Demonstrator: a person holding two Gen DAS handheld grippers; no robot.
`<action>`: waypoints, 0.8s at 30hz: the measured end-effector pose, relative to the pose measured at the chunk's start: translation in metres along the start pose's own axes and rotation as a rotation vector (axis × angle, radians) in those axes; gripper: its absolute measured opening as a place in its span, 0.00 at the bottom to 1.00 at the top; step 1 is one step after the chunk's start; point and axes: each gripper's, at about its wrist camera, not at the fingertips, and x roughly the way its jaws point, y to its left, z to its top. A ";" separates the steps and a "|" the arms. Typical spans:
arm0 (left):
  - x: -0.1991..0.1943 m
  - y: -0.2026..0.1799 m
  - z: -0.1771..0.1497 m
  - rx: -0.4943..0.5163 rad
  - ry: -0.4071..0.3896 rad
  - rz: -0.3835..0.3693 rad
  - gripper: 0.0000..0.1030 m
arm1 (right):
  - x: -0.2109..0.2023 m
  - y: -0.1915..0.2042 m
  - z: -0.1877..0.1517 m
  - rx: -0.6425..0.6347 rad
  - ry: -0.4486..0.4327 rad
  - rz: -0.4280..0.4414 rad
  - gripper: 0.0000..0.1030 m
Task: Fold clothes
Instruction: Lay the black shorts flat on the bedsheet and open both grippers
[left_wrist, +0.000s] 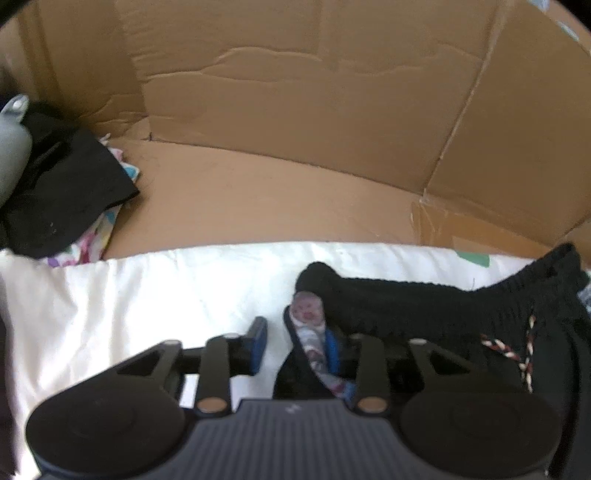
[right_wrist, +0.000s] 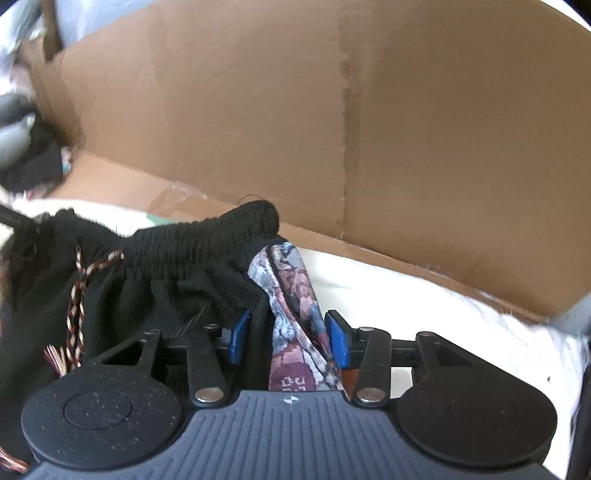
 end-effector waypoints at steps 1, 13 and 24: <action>-0.003 0.003 -0.002 -0.020 -0.006 -0.005 0.45 | -0.002 -0.003 -0.001 0.018 -0.005 0.009 0.51; -0.057 -0.004 -0.032 -0.062 -0.066 -0.017 0.60 | -0.064 -0.010 -0.031 0.139 -0.141 0.082 0.55; -0.143 -0.023 -0.078 -0.016 -0.067 -0.119 0.74 | -0.152 -0.023 -0.055 0.114 -0.144 0.104 0.55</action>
